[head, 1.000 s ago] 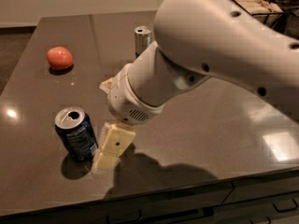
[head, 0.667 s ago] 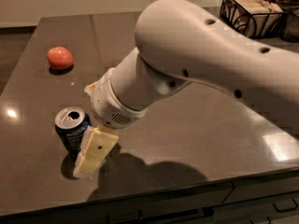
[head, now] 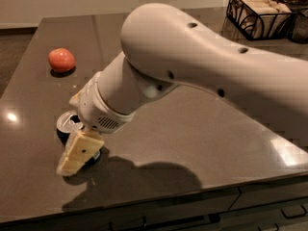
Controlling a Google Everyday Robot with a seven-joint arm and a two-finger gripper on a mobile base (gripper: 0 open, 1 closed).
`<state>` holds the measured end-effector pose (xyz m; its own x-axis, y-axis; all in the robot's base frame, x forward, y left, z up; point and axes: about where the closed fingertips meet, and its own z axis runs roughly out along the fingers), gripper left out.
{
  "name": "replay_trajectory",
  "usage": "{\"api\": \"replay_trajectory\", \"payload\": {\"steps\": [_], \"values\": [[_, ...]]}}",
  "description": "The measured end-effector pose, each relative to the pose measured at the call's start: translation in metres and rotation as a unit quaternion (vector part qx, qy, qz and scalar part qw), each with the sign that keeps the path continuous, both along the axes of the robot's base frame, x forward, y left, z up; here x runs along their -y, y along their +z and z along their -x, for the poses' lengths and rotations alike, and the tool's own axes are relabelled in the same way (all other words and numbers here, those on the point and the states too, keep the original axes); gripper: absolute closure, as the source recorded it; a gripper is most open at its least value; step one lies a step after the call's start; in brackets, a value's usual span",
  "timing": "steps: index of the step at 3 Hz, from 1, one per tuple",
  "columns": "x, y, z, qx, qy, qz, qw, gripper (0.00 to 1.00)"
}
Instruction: Move pepsi can near redbull can
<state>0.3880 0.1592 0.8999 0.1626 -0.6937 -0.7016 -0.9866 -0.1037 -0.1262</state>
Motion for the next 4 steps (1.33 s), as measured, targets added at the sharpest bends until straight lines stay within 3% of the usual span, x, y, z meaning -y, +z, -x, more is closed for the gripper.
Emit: {"api": "replay_trajectory", "payload": {"steps": [2, 3, 4], "values": [[0.007, 0.011, -0.010, -0.006, -0.006, -0.014, 0.9999, 0.64], [0.020, 0.026, -0.029, 0.003, -0.026, -0.017, 0.9995, 0.87], [0.043, 0.041, -0.066, 0.017, -0.066, -0.016, 0.9976, 1.00]]}}
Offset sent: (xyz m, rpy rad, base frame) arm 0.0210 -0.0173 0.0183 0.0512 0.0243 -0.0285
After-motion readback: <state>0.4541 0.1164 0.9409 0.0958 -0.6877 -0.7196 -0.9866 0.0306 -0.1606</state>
